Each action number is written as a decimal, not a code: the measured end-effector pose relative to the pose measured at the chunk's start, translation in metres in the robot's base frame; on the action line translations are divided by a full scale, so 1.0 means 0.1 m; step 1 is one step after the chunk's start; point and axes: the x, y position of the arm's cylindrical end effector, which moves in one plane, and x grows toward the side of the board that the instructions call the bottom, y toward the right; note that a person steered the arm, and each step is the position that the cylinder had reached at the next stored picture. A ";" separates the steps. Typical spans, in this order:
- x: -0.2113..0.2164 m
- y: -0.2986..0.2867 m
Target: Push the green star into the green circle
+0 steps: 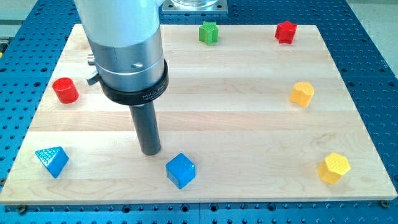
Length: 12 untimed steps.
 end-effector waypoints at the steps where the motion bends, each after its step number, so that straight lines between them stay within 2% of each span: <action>1: 0.00 0.00; 3: -0.14 0.02; 5: -0.27 0.61; 7: -0.27 0.68; 8: -0.34 0.65; 9: -0.89 0.20; 10: -1.16 -0.20; 12: -1.16 -0.26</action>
